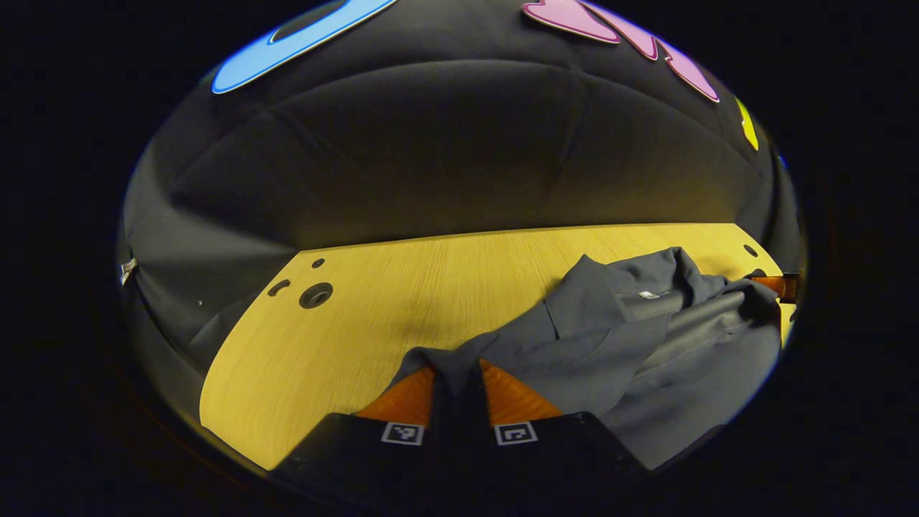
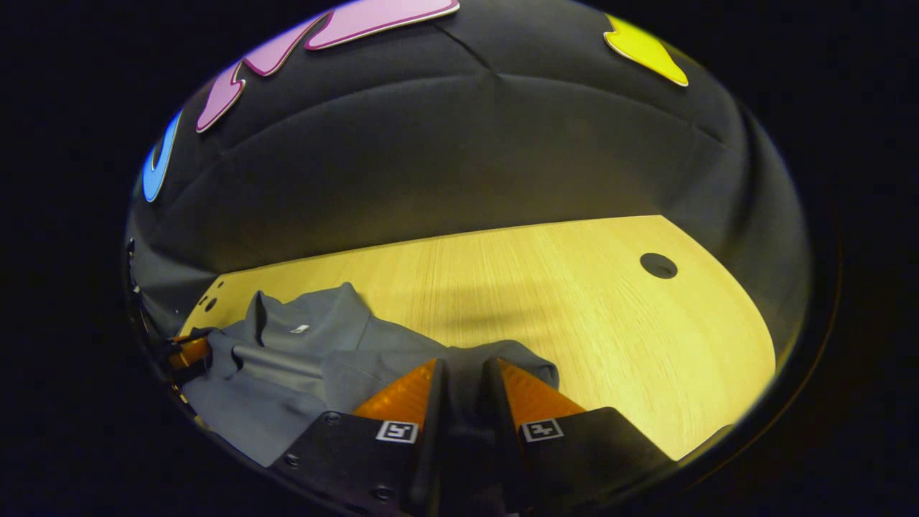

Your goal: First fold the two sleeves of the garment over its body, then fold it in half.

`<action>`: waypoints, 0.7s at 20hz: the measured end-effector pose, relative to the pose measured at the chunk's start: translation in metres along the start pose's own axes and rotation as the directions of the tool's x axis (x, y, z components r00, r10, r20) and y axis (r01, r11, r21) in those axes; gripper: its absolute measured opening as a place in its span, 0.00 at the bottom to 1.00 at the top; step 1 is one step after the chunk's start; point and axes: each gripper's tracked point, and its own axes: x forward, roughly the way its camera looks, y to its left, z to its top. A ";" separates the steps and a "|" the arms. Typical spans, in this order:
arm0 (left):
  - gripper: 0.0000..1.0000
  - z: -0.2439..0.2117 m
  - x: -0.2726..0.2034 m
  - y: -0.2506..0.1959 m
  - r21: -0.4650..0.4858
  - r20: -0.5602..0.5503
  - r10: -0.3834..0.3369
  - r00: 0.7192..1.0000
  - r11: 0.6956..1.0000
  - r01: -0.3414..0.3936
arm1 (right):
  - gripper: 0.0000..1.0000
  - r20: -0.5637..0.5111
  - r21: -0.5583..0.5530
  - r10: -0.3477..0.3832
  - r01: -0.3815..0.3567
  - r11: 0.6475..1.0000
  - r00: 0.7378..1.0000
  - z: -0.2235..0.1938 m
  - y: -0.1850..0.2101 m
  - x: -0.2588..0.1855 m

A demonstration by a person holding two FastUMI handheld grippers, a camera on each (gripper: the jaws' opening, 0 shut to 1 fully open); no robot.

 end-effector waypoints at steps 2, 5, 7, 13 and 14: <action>0.36 0.005 -0.007 0.003 -0.010 0.012 0.013 1.000 1.000 -0.013 | 0.52 0.005 -0.026 -0.003 0.003 1.000 1.000 0.002 0.001 -0.007; 0.57 0.009 -0.021 0.002 -0.025 0.022 -0.003 1.000 1.000 0.004 | 0.76 0.003 -0.051 0.000 0.000 0.999 1.000 0.006 0.002 -0.024; 0.66 0.013 -0.033 0.001 -0.018 0.040 -0.012 0.999 1.000 0.012 | 0.81 0.027 -0.066 -0.025 0.027 0.997 0.999 0.013 -0.003 -0.039; 0.77 0.036 -0.103 -0.009 -0.007 0.144 -0.064 0.988 0.998 0.065 | 0.90 0.085 0.003 -0.004 0.004 1.000 0.996 0.032 0.005 -0.103; 0.80 0.041 -0.120 -0.010 -0.014 0.161 -0.071 0.984 0.997 0.074 | 0.79 0.097 0.007 0.001 -0.002 1.000 0.995 0.035 0.007 -0.116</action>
